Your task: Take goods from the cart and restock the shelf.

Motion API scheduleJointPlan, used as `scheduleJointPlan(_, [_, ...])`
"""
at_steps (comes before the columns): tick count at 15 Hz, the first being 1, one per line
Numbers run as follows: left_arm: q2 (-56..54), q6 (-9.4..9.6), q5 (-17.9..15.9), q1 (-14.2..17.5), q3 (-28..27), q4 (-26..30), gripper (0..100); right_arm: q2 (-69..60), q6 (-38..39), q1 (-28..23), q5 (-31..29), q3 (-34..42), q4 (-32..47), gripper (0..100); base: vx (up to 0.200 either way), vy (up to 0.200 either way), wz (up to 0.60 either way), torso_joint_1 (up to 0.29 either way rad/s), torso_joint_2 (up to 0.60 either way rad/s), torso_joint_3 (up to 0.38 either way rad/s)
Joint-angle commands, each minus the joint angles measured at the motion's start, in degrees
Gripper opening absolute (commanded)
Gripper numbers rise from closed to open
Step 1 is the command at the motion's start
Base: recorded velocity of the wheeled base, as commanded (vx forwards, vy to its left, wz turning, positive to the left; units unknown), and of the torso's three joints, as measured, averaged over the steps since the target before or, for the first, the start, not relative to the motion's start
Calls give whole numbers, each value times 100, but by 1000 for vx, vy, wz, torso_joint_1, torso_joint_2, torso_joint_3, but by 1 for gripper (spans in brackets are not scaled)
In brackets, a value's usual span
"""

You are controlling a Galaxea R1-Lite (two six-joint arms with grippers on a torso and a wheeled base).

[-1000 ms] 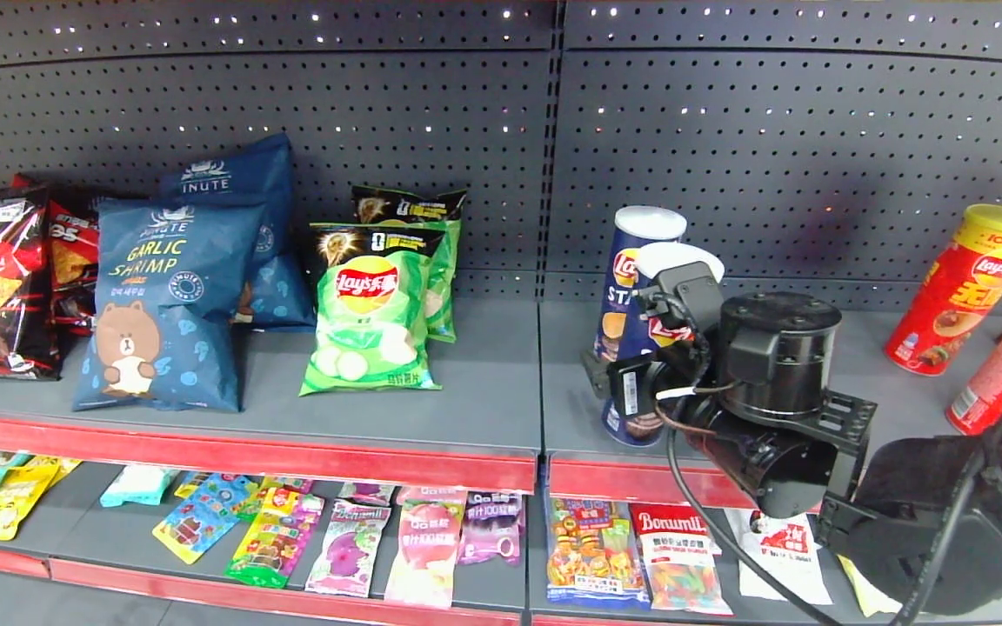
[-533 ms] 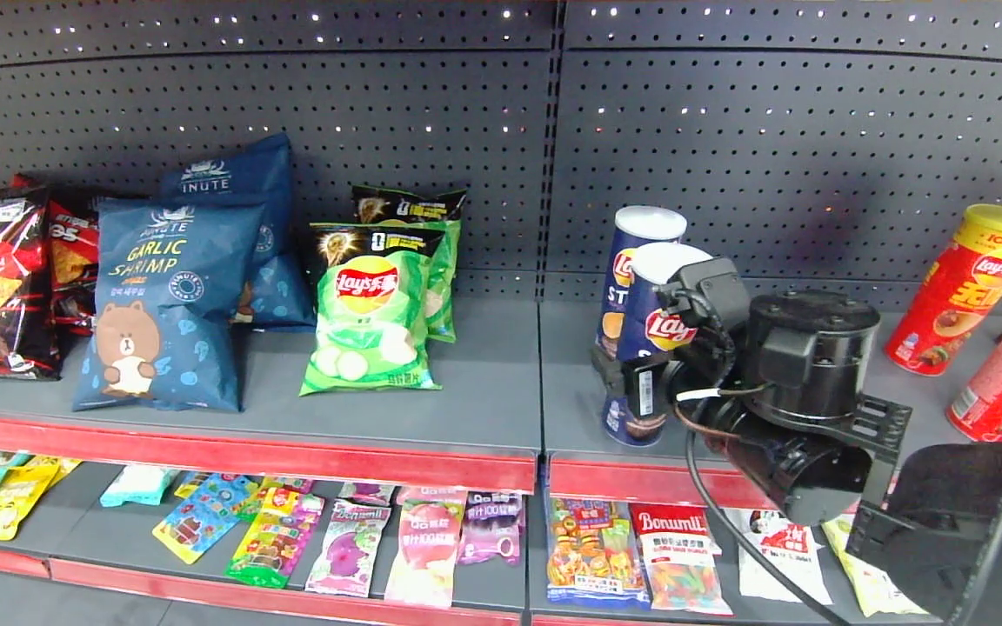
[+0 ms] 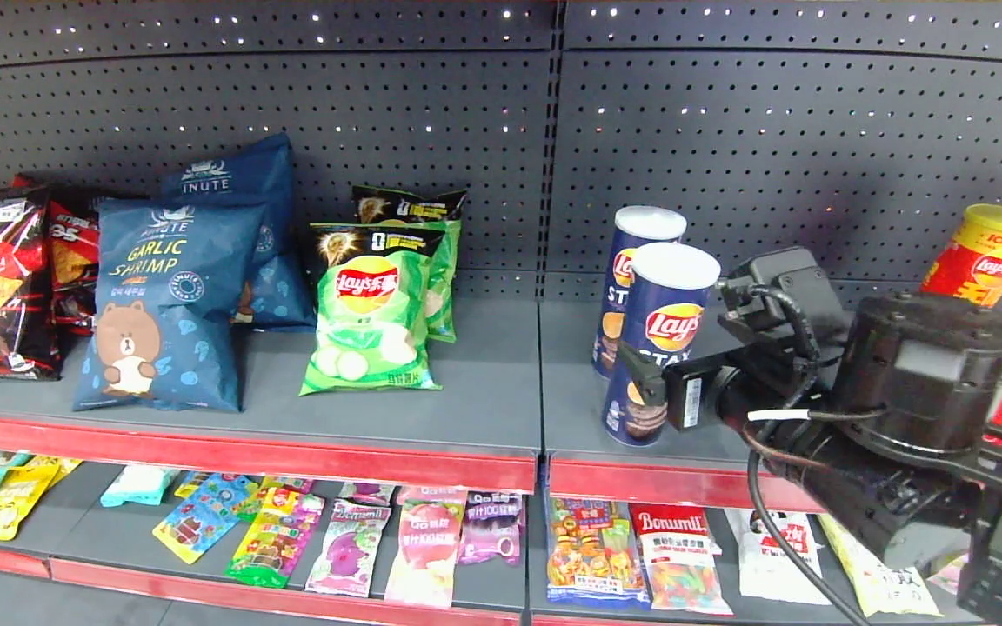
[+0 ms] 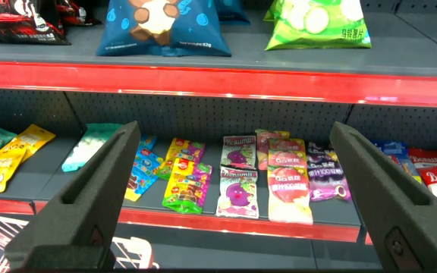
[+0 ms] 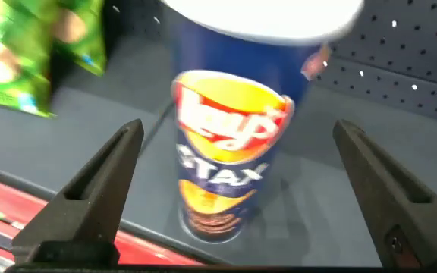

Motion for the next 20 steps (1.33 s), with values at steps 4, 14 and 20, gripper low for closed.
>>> scheduleJointPlan(4, [0,0,2,0,0,0,100,-948,107,147,118,286,21,100,0,0,0,0,0,0])
scheduleJointPlan(14, [0,0,2,0,0,0,100,-3761,-526,-2938,3027,945,3071,100,0,0,0,0,0,0])
scheduleJointPlan(20, [0,0,2,0,0,0,100,-5316,-535,-4133,3150,2123,3880,100,0,0,0,0,0,0])
